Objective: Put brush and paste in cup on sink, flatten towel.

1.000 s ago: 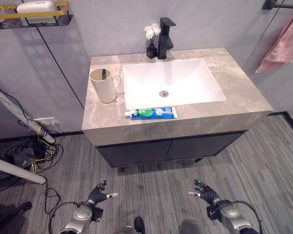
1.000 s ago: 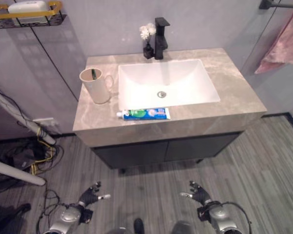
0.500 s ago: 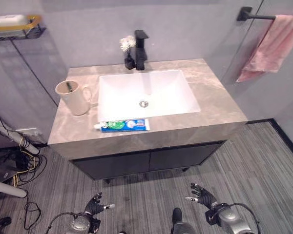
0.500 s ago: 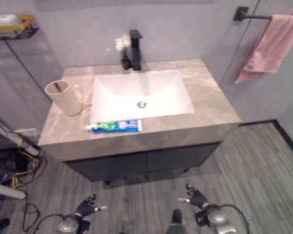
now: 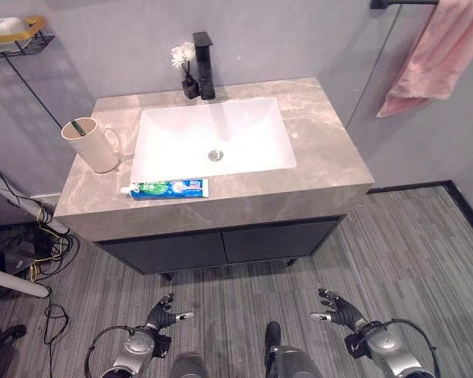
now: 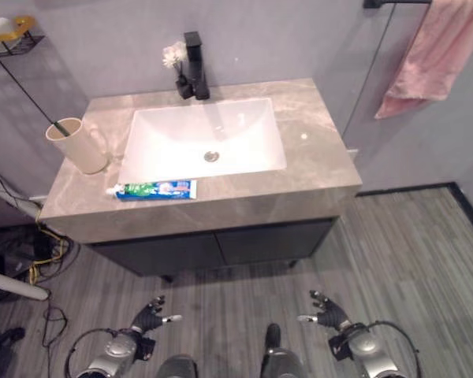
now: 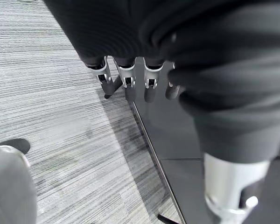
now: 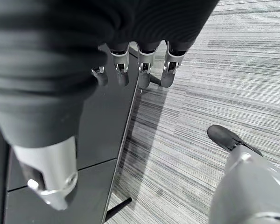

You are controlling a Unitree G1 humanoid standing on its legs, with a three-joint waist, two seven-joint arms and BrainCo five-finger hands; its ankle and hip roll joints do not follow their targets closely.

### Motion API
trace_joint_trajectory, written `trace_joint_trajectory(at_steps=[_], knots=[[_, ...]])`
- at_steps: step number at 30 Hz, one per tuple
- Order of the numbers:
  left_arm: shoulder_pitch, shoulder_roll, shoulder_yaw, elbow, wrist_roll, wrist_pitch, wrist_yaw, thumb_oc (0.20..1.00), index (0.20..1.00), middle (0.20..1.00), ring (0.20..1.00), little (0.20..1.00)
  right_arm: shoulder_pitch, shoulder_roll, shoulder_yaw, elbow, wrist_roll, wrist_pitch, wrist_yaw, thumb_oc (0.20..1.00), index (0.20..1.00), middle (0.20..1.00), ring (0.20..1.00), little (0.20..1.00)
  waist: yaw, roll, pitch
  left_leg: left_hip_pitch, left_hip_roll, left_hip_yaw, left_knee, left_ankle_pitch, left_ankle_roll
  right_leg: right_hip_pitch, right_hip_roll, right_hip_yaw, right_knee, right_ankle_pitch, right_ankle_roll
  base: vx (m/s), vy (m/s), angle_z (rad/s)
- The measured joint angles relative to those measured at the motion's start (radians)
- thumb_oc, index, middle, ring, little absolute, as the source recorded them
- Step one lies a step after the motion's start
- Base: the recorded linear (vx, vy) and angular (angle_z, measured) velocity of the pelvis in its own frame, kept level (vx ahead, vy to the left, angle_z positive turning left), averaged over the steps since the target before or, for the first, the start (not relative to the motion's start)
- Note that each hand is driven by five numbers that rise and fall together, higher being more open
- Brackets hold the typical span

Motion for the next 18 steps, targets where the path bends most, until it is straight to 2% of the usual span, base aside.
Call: trace_joint_trajectory(at_steps=[1,2,3,4,5,6,7,8,9,10,11,12,13,14,18], knots=[[-0.001,-0.003,-0.009,-0.005,0.001,-0.001,0.001,1.0,1.0,1.0,1.0,1.0,-0.011,0.008,0.007,0.036,0.001,0.005,-0.008,1.0,1.0,1.0,1.0,1.0,0.017,0.029,-0.002,0.004,-0.012,0.045,-0.234,0.005,0.037,0.003,0.033,0.0,-0.114,0.013,0.029,0.31,0.237,0.5],[0.008,-0.016,-0.014,0.004,0.001,-0.001,0.002,1.0,1.0,1.0,1.0,1.0,-0.021,0.009,0.008,0.05,0.002,0.003,-0.014,1.0,1.0,1.0,1.0,1.0,0.031,0.073,-0.004,-0.001,0.005,0.065,-0.384,0.008,0.03,0.006,0.085,-0.008,-0.156,0.006,0.025,0.44,0.326,-0.33],[0.002,-0.004,-0.012,-0.018,0.002,-0.003,0.003,1.0,1.0,1.0,1.0,1.0,-0.011,0.008,0.006,0.055,0.002,0.003,-0.013,1.0,1.0,1.0,1.0,1.0,0.047,0.106,0.018,0.0,0.05,0.058,-0.48,0.006,0.007,-0.03,0.093,-0.024,0.083,-0.043,-0.017,0.43,0.33,0.13],[-0.01,0.019,-0.008,-0.037,0.001,-0.001,0.007,1.0,1.0,1.0,1.0,1.0,0.0,0.032,0.001,0.064,0.0,0.01,-0.013,1.0,1.0,1.0,1.0,1.0,0.046,0.074,0.047,0.02,0.03,0.062,-0.469,0.075,0.002,0.021,0.072,0.025,0.093,-0.122,0.014,0.33,0.264,0.26],[0.0,0.025,-0.005,-0.056,0.001,0.001,0.01,1.0,1.0,1.0,1.0,1.0,-0.009,0.045,0.0,0.062,-0.001,0.019,-0.015,1.0,1.0,1.0,1.0,1.0,0.043,0.066,0.062,0.012,0.018,0.028,-0.444,0.081,0.036,0.039,0.075,0.037,0.061,-0.119,0.04,0.28,0.258,-0.2],[0.035,0.041,-0.005,-0.079,0.001,0.001,0.007,1.0,1.0,1.0,1.0,1.0,-0.023,0.065,0.003,0.051,-0.001,0.019,-0.013,1.0,1.0,1.0,1.0,1.0,0.071,0.022,0.058,0.006,-0.026,0.003,-0.38,0.061,0.068,0.026,0.049,0.084,0.04,-0.11,0.023,0.24,0.244,-0.86],[0.049,0.029,-0.008,-0.058,0.001,0.004,0.002,1.0,1.0,1.0,1.0,1.0,-0.023,0.059,-0.001,0.017,-0.001,0.009,-0.012,1.0,1.0,1.0,1.0,1.0,0.07,0.015,0.06,0.02,-0.069,0.02,-0.291,0.06,0.071,0.048,0.021,0.103,-0.021,-0.087,0.006,0.24,0.246,-1.04],[0.059,0.011,-0.007,-0.036,0.001,0.005,-0.001,1.0,1.0,1.0,1.0,1.0,-0.012,0.054,-0.001,-0.006,0.001,0.004,-0.013,1.0,1.0,1.0,1.0,1.0,0.046,0.023,0.051,0.039,-0.101,0.046,-0.238,0.038,0.105,0.069,-0.011,0.103,-0.068,-0.066,0.017,0.19,0.246,-0.7],[0.073,-0.003,-0.006,-0.033,0.001,0.005,-0.002,1.0,1.0,1.0,1.0,1.0,0.005,0.033,0.004,-0.036,0.0,0.004,-0.013,1.0,1.0,1.0,1.0,1.0,0.034,0.063,0.029,0.094,-0.11,0.066,-0.293,0.024,0.151,0.08,-0.017,0.1,-0.097,-0.053,0.036,0.16,0.214,-0.35],[0.063,-0.003,-0.004,-0.036,0.0,0.004,0.0,1.0,1.0,1.0,1.0,1.0,0.017,0.036,0.008,-0.04,0.001,0.006,-0.011,1.0,1.0,1.0,1.0,1.0,0.028,0.063,0.03,0.097,-0.123,0.09,-0.299,0.02,0.172,0.07,-0.032,0.105,-0.058,-0.053,0.038,0.2,0.284,-0.32],[0.06,0.009,0.002,-0.046,0.0,-0.003,0.003,1.0,1.0,1.0,1.0,1.0,0.026,0.045,0.019,-0.044,0.001,0.009,-0.009,1.0,1.0,1.0,1.0,1.0,0.03,0.048,0.027,0.1,-0.141,0.098,-0.298,0.011,0.184,0.075,-0.053,0.108,-0.056,-0.048,0.032,0.1,0.161,-0.25],[0.058,0.033,0.002,-0.054,0.0,-0.008,0.003,1.0,1.0,1.0,1.0,1.0,0.032,0.061,0.039,-0.044,0.001,0.009,-0.006,1.0,1.0,1.0,1.0,1.0,0.032,0.01,0.007,0.103,-0.176,0.125,-0.305,0.004,0.195,0.083,-0.096,0.122,-0.066,-0.009,0.028,0.12,0.157,-0.4],[0.052,0.045,0.001,-0.051,0.0,-0.007,0.006,1.0,1.0,1.0,1.0,1.0,0.02,0.071,0.056,-0.046,0.001,0.01,-0.004,1.0,1.0,1.0,1.0,1.0,0.034,-0.003,-0.001,0.105,-0.19,0.148,-0.323,0.003,0.203,0.079,-0.111,0.134,-0.092,0.035,0.1,0.12,0.132,-0.37],[0.032,0.049,-0.011,-0.058,0.0,-0.008,0.009,1.0,1.0,1.0,1.0,1.0,0.0,0.071,0.077,-0.063,0.001,0.009,-0.003,1.0,1.0,1.0,1.0,1.0,0.031,0.01,0.001,0.114,-0.198,0.151,-0.361,0.015,0.218,0.075,-0.11,0.132,-0.115,0.095,0.115,0.18,0.176,-0.24],[0.036,0.048,-0.018,-0.071,0.002,-0.009,0.007,1.0,1.0,1.0,1.0,1.0,-0.026,0.071,0.093,-0.063,0.001,0.009,0.007,1.0,1.0,1.0,1.0,1.0,0.039,0.012,0.0,0.152,-0.219,0.149,-0.398,0.007,0.239,0.086,-0.122,0.131,-0.106,0.134,0.111,0.19,0.185,-0.02]])
